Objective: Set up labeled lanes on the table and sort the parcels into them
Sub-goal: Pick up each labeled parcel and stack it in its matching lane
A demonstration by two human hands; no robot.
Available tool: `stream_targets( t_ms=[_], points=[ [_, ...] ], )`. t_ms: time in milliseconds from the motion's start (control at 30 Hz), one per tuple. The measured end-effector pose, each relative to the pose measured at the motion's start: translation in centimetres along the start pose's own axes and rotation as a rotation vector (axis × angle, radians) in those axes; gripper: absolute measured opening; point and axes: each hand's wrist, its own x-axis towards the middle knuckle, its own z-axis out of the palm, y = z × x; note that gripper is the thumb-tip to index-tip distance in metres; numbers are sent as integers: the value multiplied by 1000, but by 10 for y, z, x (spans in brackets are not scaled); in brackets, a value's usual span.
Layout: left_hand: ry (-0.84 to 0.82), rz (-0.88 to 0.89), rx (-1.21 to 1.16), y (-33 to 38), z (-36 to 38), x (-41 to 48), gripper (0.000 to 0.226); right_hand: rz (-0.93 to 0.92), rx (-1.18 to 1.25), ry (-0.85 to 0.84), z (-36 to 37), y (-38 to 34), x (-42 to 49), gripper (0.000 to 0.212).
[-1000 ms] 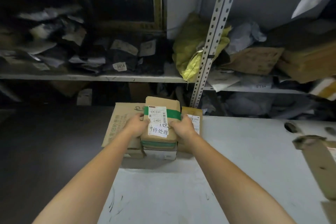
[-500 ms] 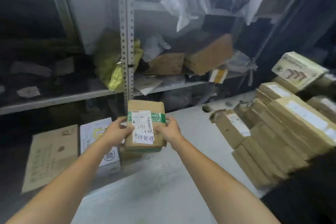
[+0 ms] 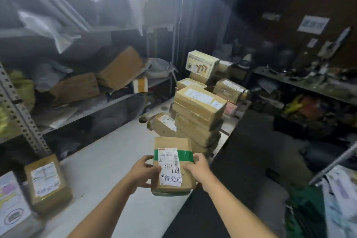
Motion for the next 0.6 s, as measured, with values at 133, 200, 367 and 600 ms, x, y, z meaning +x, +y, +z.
stream_targets(
  t_ms=[133,200,367,600],
  points=[
    [-74,-9,86,12,83,-8,71,44,57,82,-73,49,-23,40],
    [-120,-8,114,21,122,-15,75,62,83,121,-107,69,-32,43],
    [-210,42,187,49,207,-23,69,106,109,201,-193,94,-52,76],
    [-219,177,237,118,275,-7,64,59,131,335,-283,76,-39,92]
  ],
)
